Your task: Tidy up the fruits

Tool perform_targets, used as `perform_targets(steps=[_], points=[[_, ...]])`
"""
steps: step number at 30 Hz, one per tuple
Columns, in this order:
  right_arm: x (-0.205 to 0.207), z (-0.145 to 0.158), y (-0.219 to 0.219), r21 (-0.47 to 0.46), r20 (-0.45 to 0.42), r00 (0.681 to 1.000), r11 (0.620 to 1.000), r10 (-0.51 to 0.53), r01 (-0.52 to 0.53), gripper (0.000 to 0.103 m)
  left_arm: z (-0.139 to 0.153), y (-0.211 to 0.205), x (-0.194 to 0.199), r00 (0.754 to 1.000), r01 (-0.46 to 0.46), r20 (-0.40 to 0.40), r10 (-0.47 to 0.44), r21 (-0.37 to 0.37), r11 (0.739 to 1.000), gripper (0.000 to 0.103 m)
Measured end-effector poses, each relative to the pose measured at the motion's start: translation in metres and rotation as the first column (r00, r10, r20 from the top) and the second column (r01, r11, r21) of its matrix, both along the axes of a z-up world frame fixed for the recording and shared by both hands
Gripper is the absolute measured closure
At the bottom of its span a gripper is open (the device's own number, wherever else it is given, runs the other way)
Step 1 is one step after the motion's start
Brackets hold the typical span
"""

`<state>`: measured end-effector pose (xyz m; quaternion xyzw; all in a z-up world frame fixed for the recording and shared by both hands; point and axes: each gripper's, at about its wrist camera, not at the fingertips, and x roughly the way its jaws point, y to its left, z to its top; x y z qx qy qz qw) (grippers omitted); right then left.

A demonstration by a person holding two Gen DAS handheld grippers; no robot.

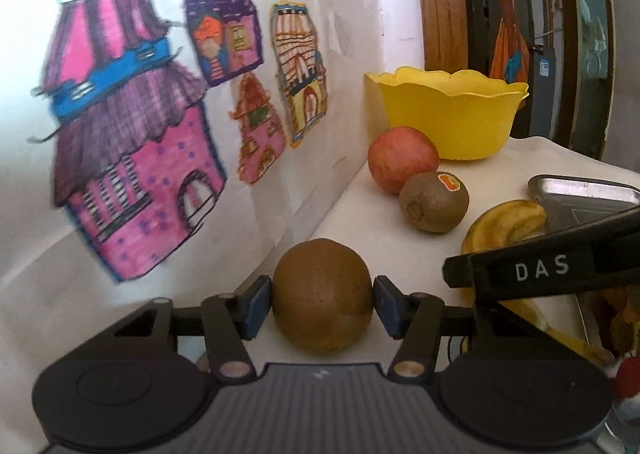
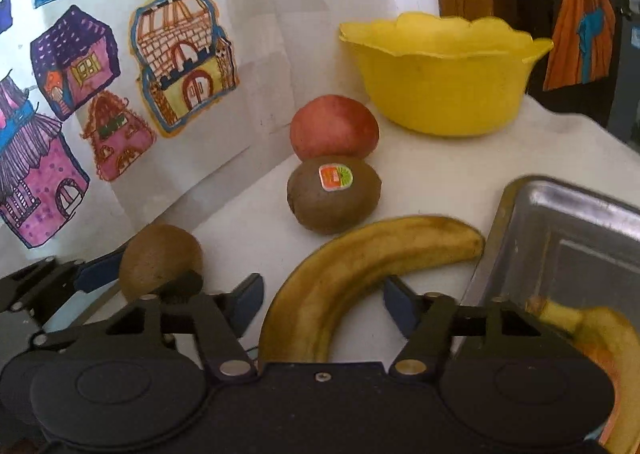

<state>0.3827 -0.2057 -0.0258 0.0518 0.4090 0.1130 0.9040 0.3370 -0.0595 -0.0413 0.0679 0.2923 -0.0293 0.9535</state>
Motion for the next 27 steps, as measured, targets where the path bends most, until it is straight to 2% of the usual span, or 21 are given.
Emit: perform_targets(steps=[5, 8, 14, 19, 27], points=[[-0.009, 0.001, 0.01, -0.016, -0.001, 1.0, 1.0, 0.01, -0.01, 0.046, 0.004, 0.013, -0.022, 0.999, -0.04, -0.035, 0.039, -0.028, 0.999, 0.043], [-0.017, 0.002, 0.018, -0.051, 0.007, 1.0, 0.999, 0.018, -0.018, 0.053, 0.007, 0.023, -0.041, 0.998, -0.04, -0.045, 0.038, -0.047, 0.998, 0.043], [-0.041, 0.009, 0.036, -0.062, 0.021, 0.998, 0.996, 0.061, -0.059, 0.063, 0.011, 0.04, -0.075, 0.997, -0.036, -0.064, 0.031, -0.066, 0.997, 0.043], [-0.076, 0.017, 0.053, -0.039, 0.0, 0.99, 0.989, 0.141, -0.141, 0.064, 0.014, 0.055, -0.106, 0.997, -0.025, -0.069, 0.019, -0.082, 0.996, 0.043], [-0.154, 0.027, 0.065, -0.042, -0.01, 0.96, 0.959, 0.279, -0.279, 0.064, 0.017, 0.076, -0.158, 0.998, 0.007, -0.056, -0.012, -0.089, 0.996, 0.043]])
